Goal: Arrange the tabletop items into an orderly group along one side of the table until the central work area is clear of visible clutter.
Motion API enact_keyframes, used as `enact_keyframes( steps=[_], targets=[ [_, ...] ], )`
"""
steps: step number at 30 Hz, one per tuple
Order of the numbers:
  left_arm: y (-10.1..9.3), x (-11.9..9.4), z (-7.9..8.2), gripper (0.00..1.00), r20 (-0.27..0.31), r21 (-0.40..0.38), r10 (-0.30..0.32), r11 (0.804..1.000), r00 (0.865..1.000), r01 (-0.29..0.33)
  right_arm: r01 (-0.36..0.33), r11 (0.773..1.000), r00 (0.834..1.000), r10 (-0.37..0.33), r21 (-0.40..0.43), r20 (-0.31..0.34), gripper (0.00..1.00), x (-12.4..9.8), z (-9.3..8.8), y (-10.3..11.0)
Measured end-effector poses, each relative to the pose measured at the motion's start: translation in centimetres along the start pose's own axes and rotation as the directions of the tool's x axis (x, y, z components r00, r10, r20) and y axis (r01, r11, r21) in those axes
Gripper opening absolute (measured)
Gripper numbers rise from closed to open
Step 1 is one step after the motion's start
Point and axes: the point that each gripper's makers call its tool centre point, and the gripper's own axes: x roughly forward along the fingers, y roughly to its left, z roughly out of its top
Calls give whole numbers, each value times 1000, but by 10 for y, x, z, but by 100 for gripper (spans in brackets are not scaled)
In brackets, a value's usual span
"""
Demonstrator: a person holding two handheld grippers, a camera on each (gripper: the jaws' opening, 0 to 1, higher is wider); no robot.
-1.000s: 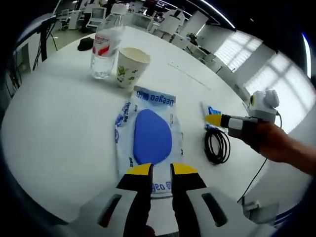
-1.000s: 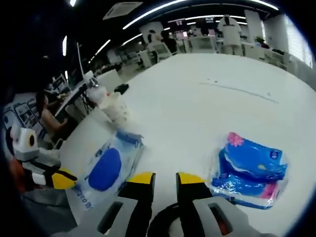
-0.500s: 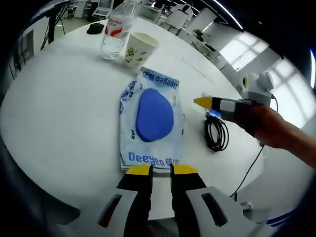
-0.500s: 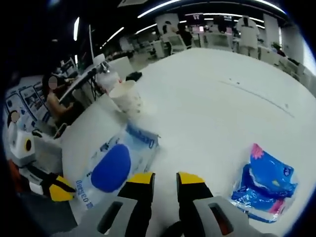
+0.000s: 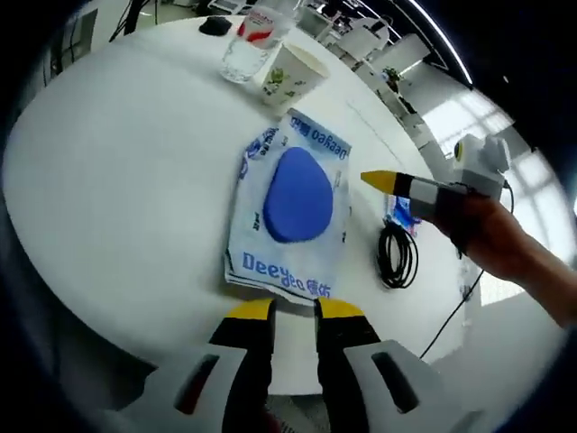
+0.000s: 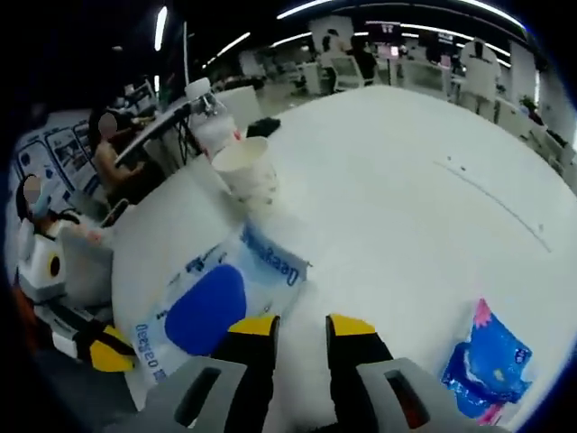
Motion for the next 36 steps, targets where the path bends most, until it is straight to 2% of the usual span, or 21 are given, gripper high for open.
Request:
enact_keyframes(
  steps=[5,9,12,15,18,21,24,25,28,32,36],
  targets=[
    [1,6,-2,15,12,-75,-4,997,1000,5,-13,995,999,10,-102,-33,22,7,12,1],
    [-2,9,-3,15,7,-57,-1,998,1000,1,-21,984,998,10,-176,-63,23,14,21,6],
    [-4,14,0,14,16,-81,-3,997,1000,4,7,975,995,-28,-221,-91,24,25,22,3],
    [-4,19,0,14,15,-85,-2,996,1000,3,4,971,995,-29,-238,-100,27,30,23,8],
    [-4,21,-2,12,11,-84,-1,996,1000,2,23,945,987,-72,-326,-141,27,36,20,9],
    [-1,24,1,12,16,-75,5,997,1000,-4,38,946,986,-88,-322,-143,27,39,22,11],
    [1,27,2,11,19,-80,9,997,1000,-7,67,928,981,-128,-367,-144,27,38,27,6],
    [2,28,2,11,19,-84,9,996,1000,-7,76,928,981,-134,-364,-139,27,39,29,4],
    [2,28,2,11,22,-99,7,995,1000,-5,71,926,982,-130,-371,-135,28,40,32,4],
    [5,30,2,10,24,-120,7,993,1000,-5,40,905,983,-112,-424,-145,28,46,35,8],
    [3,30,2,4,22,-106,9,994,1000,-6,-6,888,984,-76,-461,-160,19,52,35,17]
  ],
)
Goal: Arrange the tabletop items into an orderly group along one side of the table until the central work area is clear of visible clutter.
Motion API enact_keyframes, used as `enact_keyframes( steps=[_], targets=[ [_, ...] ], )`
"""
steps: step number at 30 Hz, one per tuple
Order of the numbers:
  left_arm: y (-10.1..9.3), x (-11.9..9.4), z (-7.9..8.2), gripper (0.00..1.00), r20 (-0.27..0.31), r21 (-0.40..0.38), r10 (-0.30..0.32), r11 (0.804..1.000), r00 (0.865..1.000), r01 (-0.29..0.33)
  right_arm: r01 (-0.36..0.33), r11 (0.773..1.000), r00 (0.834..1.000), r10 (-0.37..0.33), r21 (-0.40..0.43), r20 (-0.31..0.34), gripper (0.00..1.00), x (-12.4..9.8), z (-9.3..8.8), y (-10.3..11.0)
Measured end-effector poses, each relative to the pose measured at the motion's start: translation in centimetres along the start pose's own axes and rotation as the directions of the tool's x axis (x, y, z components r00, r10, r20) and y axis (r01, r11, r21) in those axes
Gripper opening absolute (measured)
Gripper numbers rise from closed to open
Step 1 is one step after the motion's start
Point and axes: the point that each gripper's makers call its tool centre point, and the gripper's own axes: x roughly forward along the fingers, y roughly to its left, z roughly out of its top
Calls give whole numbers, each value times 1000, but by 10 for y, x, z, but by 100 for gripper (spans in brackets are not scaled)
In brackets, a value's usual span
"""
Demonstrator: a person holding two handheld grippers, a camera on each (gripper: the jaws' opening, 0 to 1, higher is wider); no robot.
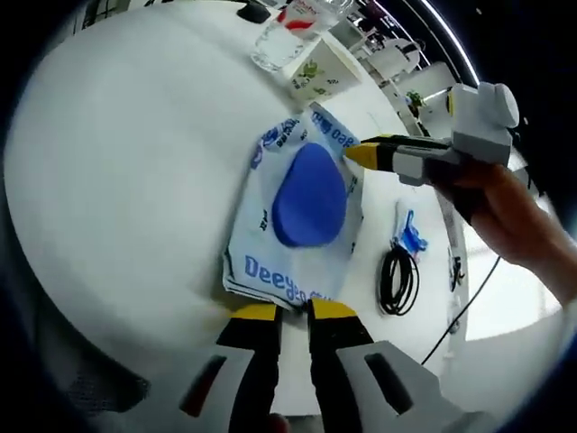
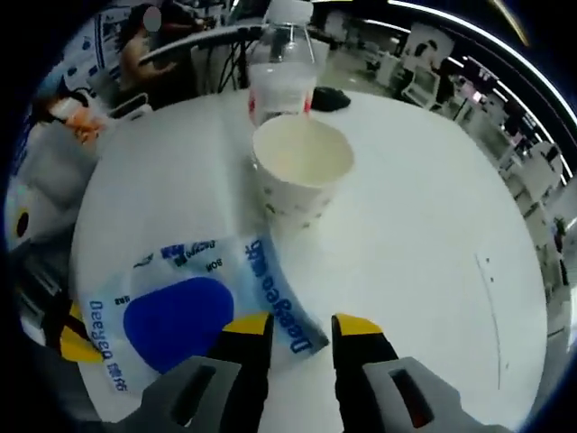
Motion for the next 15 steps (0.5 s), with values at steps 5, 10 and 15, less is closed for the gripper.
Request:
enact_keyframes(
  steps=[5,10,15],
  targets=[
    [0,2,-2,2,-14,8,-3,1000,1000,3,7,996,999,-10,-90,-38,6,1,-3,6],
    [0,0,-3,1,-20,18,-6,1000,1000,6,-5,997,1000,3,-72,-30,0,-4,-4,10],
    [3,0,-4,1,-32,74,3,997,999,-1,4,999,1000,-5,-37,-25,0,-3,-8,12]
  ],
)
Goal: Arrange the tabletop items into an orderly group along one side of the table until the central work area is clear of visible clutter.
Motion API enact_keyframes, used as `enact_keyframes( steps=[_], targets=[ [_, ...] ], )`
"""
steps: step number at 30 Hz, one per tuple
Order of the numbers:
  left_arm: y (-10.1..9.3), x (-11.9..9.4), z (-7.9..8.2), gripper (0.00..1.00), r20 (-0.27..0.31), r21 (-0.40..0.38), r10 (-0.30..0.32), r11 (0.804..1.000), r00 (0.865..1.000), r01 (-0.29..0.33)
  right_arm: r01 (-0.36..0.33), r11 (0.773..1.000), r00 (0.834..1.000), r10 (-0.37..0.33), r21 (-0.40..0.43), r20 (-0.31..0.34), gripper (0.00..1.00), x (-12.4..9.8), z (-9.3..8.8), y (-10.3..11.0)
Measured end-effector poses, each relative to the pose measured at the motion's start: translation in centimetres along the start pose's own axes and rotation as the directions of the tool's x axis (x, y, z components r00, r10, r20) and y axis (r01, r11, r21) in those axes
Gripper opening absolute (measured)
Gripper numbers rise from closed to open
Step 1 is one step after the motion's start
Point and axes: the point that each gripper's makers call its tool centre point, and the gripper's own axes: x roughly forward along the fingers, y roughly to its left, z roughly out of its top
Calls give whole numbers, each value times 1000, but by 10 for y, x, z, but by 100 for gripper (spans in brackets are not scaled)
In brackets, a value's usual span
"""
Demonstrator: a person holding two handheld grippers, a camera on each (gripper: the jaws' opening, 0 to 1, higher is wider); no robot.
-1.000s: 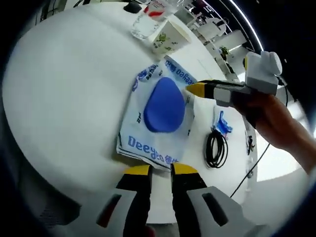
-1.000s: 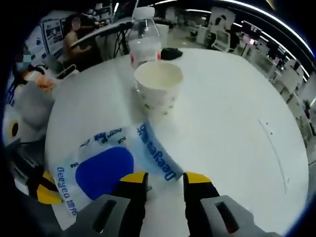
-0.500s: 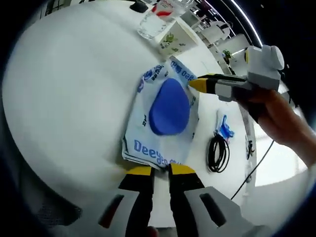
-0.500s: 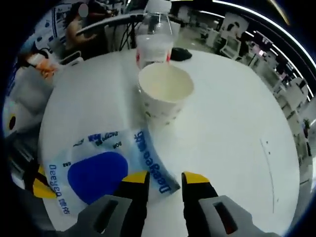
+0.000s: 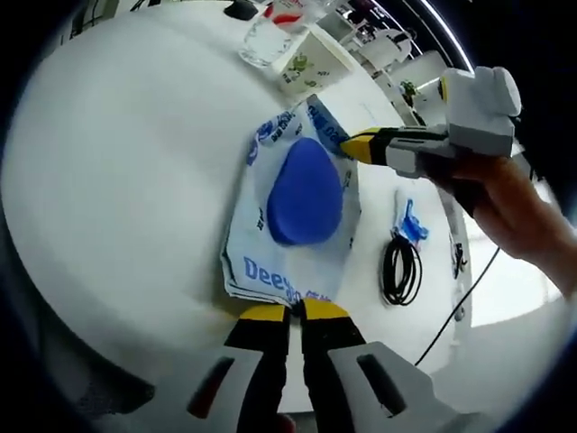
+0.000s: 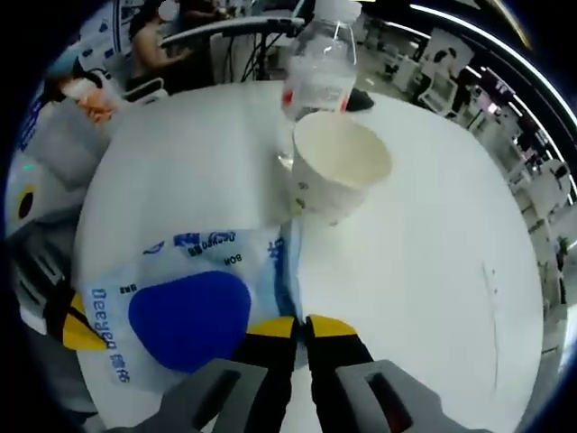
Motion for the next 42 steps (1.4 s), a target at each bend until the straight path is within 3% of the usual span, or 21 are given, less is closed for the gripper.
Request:
enact_keyframes(
  steps=[21,26,28,35,38,40,42],
  targets=[
    [12,-13,10,0,10,36,24,999,1000,-24,33,995,999,-31,94,-20,0,-28,-42,3],
    [15,-13,14,0,12,92,31,995,999,-32,42,993,999,-39,111,-25,0,-34,-51,6],
    [17,-13,17,0,20,122,35,992,999,-38,43,991,999,-41,129,-23,0,-36,-54,5],
    [28,-15,35,0,57,83,47,995,997,-51,43,978,999,-44,204,1,0,-50,-65,11],
    [32,-14,47,0,91,-5,25,1000,996,-25,37,960,999,-45,279,22,0,-61,-70,22],
    [37,-14,54,0,105,8,28,1000,994,-29,29,940,998,-47,341,44,0,-67,-74,23],
    [37,-15,59,0,115,19,26,999,993,-28,35,943,998,-51,330,41,0,-68,-79,24]
  ],
)
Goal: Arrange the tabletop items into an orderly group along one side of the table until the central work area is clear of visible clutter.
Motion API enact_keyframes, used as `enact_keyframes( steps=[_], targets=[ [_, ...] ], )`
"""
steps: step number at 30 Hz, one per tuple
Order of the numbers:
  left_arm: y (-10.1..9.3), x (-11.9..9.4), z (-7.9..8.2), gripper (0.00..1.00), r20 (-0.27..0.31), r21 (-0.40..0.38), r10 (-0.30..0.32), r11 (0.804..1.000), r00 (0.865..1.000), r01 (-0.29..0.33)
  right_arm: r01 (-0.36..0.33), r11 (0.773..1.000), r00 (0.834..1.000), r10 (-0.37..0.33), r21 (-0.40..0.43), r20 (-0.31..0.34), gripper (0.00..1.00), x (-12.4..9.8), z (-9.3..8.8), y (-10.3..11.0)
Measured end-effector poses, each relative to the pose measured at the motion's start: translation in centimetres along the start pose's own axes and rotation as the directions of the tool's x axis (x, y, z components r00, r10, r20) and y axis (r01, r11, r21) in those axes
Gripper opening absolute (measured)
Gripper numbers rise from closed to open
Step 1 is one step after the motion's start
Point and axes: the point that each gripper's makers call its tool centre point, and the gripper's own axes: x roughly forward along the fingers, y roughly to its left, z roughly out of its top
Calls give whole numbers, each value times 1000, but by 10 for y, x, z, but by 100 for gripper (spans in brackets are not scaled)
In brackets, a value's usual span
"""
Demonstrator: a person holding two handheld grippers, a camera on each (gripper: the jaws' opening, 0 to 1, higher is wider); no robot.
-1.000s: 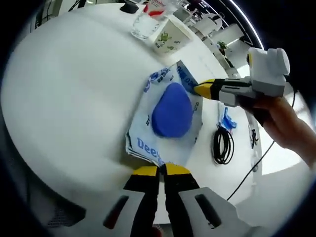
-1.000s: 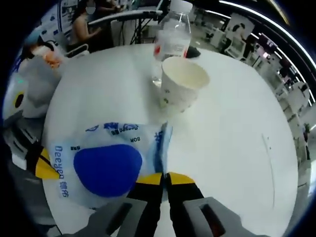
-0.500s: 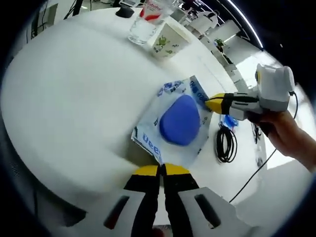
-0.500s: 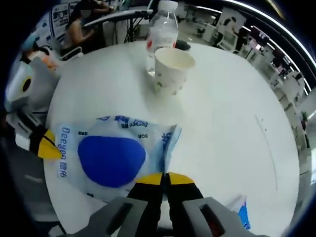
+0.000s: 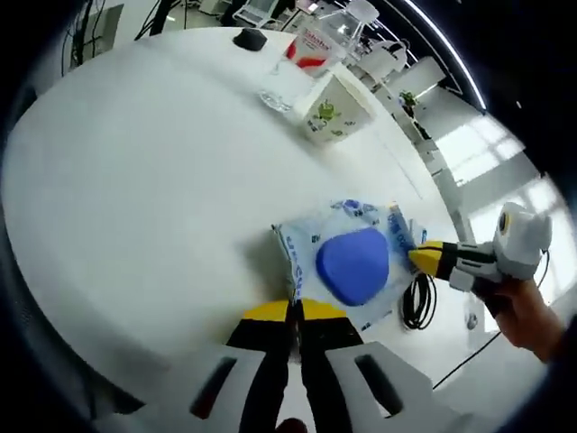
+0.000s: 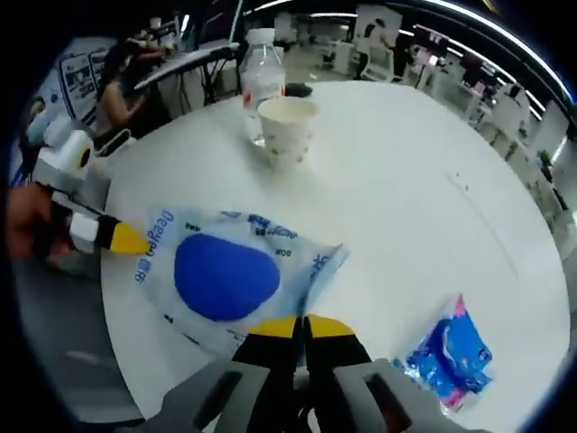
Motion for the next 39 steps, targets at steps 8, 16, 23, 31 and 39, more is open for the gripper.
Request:
enact_keyframes(
  steps=[8,16,23,31,39],
  targets=[
    [5,8,25,0,30,121,-8,993,1000,4,-11,980,999,3,197,41,0,-5,-24,17],
    [7,6,39,0,48,191,-36,981,998,26,-16,935,996,-16,355,86,0,-9,-42,47],
    [6,2,48,5,54,268,-52,963,997,35,-14,882,989,-57,470,135,2,-15,-45,50],
    [12,-2,48,13,21,323,-76,944,997,65,-43,849,982,-60,527,178,14,-15,-44,46],
    [12,-11,46,15,3,376,-89,923,996,81,-77,801,970,-78,594,231,20,-15,-42,47]
  ],
)
